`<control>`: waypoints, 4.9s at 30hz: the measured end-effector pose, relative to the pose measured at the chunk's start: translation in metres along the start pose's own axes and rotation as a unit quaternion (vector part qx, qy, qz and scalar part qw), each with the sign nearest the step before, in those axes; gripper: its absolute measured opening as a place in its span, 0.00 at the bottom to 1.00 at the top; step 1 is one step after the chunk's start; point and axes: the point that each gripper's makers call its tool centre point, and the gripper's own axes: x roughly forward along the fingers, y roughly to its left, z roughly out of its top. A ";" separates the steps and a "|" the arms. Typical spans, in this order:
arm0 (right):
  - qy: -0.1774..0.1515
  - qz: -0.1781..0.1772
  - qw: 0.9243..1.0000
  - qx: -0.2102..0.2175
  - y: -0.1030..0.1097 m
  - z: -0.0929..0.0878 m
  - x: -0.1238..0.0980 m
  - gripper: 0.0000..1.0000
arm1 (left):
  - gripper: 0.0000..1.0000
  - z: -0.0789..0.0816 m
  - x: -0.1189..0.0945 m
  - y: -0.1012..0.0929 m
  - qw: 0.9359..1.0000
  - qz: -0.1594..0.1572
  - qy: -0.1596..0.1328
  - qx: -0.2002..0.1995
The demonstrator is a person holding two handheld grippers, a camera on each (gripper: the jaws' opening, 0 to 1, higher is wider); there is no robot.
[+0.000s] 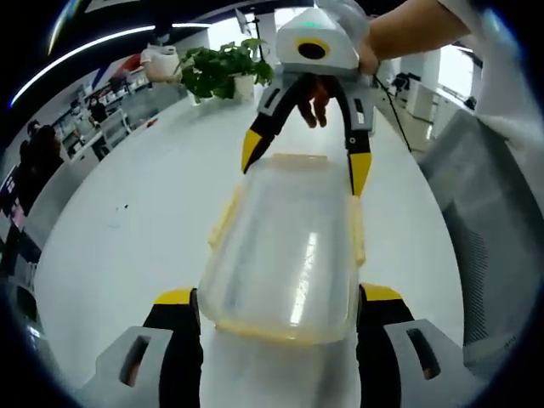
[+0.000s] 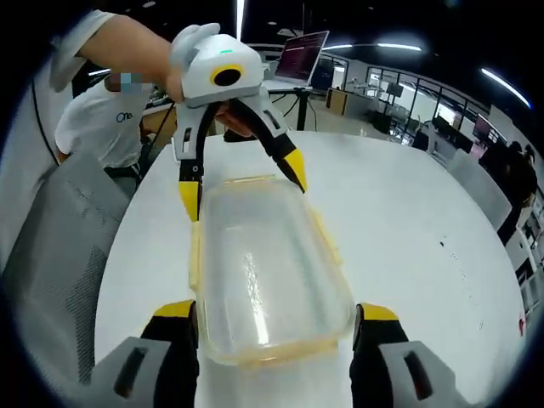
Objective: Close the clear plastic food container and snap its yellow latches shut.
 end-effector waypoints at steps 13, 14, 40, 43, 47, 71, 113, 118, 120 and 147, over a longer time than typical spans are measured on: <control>-0.004 -0.003 1.000 0.000 -0.025 0.002 0.002 0.73 | 0.72 0.005 0.006 0.024 1.000 0.000 -0.004 0.000; -0.004 -0.003 1.000 0.000 -0.026 0.002 0.002 0.74 | 0.72 0.005 0.006 0.024 1.000 0.000 -0.005 0.000; 0.007 0.012 1.000 -0.010 -0.013 0.004 0.005 0.99 | 0.99 0.019 0.006 0.015 1.000 -0.008 -0.021 -0.014; 0.011 0.005 1.000 -0.018 -0.015 0.004 0.004 0.99 | 0.99 0.019 0.001 0.017 1.000 0.001 -0.023 -0.016; -0.005 -0.008 1.000 -0.002 -0.018 0.014 -0.003 0.99 | 0.99 0.019 -0.005 0.013 1.000 0.001 -0.024 -0.020; -0.026 -0.038 0.999 -0.002 0.005 0.017 -0.033 0.99 | 0.98 0.033 -0.027 -0.018 0.998 0.037 -0.048 -0.037; -0.095 -0.071 0.991 0.069 0.092 0.020 -0.072 0.99 | 0.99 0.044 -0.070 -0.098 0.985 0.095 -0.112 -0.087; -0.107 -0.075 0.989 0.075 0.105 0.025 -0.077 0.99 | 0.98 0.047 -0.075 -0.106 0.983 0.095 -0.124 -0.099; -0.113 -0.076 0.988 0.079 0.111 0.027 -0.078 0.99 | 0.98 0.045 -0.075 -0.111 0.983 0.090 -0.123 -0.105; -0.148 -0.098 0.976 0.130 0.168 0.024 -0.099 0.99 | 0.99 0.043 -0.082 -0.167 0.973 0.103 -0.146 -0.143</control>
